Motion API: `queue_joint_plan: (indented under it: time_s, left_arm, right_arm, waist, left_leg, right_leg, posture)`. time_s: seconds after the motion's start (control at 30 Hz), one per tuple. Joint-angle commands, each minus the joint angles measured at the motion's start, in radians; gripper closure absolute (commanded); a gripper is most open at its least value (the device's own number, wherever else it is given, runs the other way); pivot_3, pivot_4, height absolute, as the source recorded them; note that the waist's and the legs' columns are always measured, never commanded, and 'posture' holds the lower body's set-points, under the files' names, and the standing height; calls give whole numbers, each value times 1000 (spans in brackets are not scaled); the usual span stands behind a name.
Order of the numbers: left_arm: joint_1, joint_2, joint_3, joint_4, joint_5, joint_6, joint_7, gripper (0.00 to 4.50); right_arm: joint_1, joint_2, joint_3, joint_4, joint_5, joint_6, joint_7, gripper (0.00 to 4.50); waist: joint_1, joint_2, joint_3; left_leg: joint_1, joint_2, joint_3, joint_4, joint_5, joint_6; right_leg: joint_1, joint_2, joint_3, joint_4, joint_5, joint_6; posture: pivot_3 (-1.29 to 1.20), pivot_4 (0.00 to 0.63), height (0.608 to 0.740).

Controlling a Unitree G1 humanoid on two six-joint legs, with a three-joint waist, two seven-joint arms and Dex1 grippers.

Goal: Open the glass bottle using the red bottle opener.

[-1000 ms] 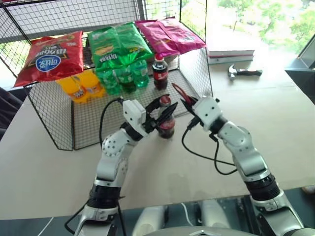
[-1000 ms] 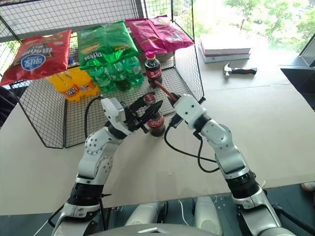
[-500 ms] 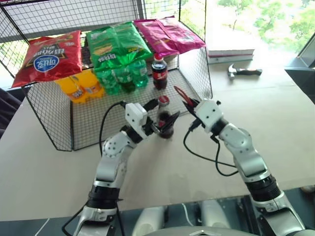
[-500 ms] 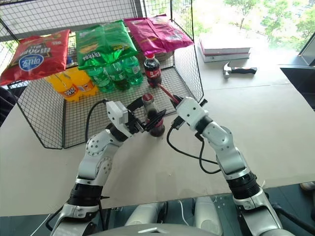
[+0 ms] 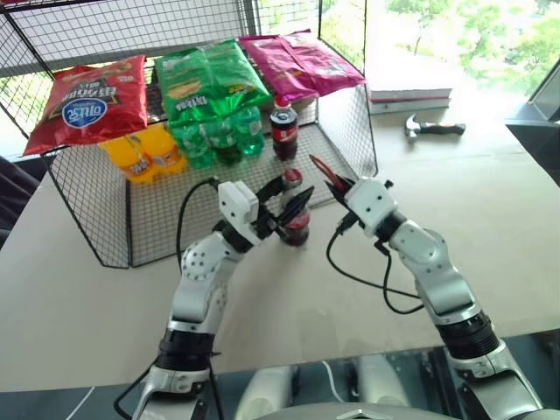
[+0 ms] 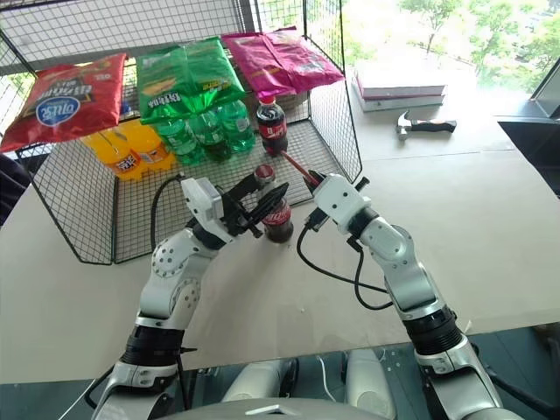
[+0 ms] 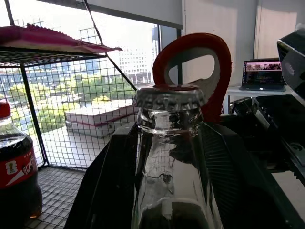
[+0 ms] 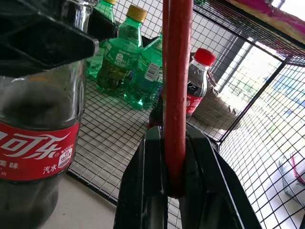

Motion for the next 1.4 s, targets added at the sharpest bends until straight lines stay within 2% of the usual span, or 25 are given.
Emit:
queue_joint_plan:
  time_s: [0.03, 0.3, 0.37, 0.43, 0.53, 1.4]
  left_arm:
    - [23, 17, -6, 29, 20, 8, -4, 2479]
    - [39, 23, -12, 23, 14, 10, -8, 2479]
    - [42, 20, -6, 20, 9, 9, -1, 2036]
    - [39, 18, -5, 21, 9, 2, -1, 1392]
    - [34, 15, -5, 24, 8, -5, -8, 77]
    - [19, 7, -12, 22, 41, -26, -4, 77]
  right_arm:
    - [-29, -8, 23, -3, -53, -71, -4, 4500]
    - [-42, 19, 26, 55, -88, -125, -24, 4500]
    - [-42, 26, 16, 59, -78, -119, -25, 4500]
    - [-42, 27, 13, 64, -78, -121, -24, 4500]
    - [-42, 29, 12, 69, -80, -123, -24, 4500]
    - [-33, 28, 7, 67, -76, -123, -29, 4500]
  waist:
    - [0, 0, 0]
    - [-1, 0, 0]
    - [-1, 0, 0]
    - [-2, 0, 0]
    - [0, 0, 0]
    - [-1, 0, 0]
  left_leg:
    - [0, 0, 0, 0, 0, 0]
    - [1, 0, 0, 0, 0, -1]
    - [1, 0, 0, 0, 0, -1]
    - [0, 0, 1, 0, 0, -1]
    - [-1, 0, 0, 0, 0, -1]
    - [-1, 0, 0, -1, 0, -1]
  right_leg:
    - [0, 0, 0, 0, 0, 0]
    - [0, 1, 0, 0, 0, 0]
    - [0, 1, 0, 0, 0, 0]
    - [0, 1, 1, 0, 0, 0]
    - [-1, 1, 0, 0, 0, 0]
    - [-1, 1, 1, 0, 0, 0]
  posture:
    - [0, 150, 740]
    - [0, 150, 740]
    - [0, 150, 740]
    - [0, 150, 740]
    - [0, 150, 740]
    - [0, 150, 740]
